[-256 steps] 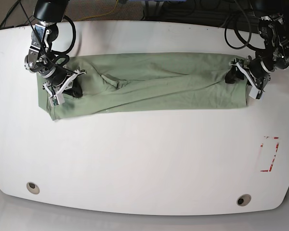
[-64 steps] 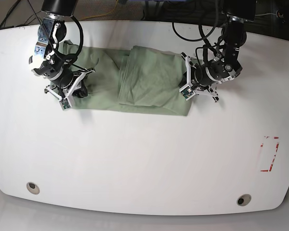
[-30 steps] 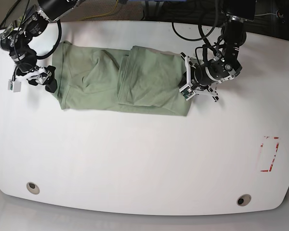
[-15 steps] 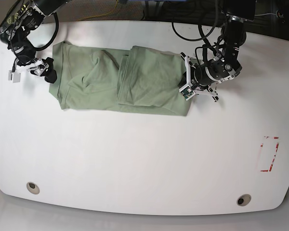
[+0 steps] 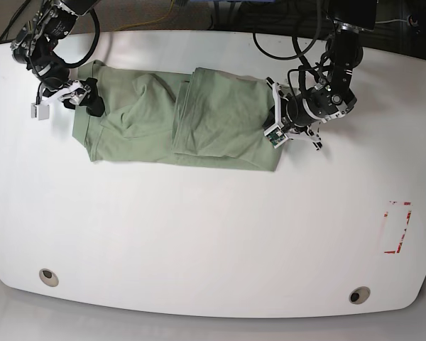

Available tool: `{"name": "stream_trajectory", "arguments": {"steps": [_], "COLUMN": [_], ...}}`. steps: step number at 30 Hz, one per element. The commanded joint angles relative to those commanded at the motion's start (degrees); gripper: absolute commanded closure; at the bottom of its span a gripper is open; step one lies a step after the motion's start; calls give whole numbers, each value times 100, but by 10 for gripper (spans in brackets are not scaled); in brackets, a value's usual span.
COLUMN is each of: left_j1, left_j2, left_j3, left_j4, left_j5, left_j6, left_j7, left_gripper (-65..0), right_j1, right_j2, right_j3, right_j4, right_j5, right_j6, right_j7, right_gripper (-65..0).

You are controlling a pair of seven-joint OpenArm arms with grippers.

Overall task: Layout the t-shirt on the table in an organized manner, then fold the t-shirt properly
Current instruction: 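Hold the fold with the left gripper and grasp the other end with the right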

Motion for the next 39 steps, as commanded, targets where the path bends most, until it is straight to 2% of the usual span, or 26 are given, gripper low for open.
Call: {"name": "stream_trajectory", "arguments": {"steps": [14, 18, 23, 30, 35, 36, 39], "left_j1": [9, 9, 9, 9, 9, 9, 9], "left_j2": [0, -18, -70, -70, -70, -70, -79], "left_j3": [0, 0, 0, 0, 0, 0, 0], "left_j4": [0, 0, 0, 0, 0, 0, -9], "left_j5": [0, 0, -9, -18, -18, -18, -18], "left_j6": [0, 0, 0, 0, 0, 0, 0], "left_j7": [0, 0, 0, 0, 0, 0, 0], "left_gripper": [-26, -26, -26, -26, -26, -26, -26], "right_j1": [114, 158, 264, 325, 396, 396, 369], "right_j2": [-62, -62, -53, -26, -9, -9, -26], "right_j3": [-431, -466, -659, -870, -958, -958, -976], "right_j4": [9, 0, 0, 0, 158, 281, 791], "right_j5": [0, 0, 0, -9, -18, -18, -18], "right_j6": [0, 0, 0, 0, 0, -40, -330], "right_j7": [9, 9, 18, 18, 18, 18, 0], "right_gripper": [-552, -476, -329, 0, 0, 0, 0]}}
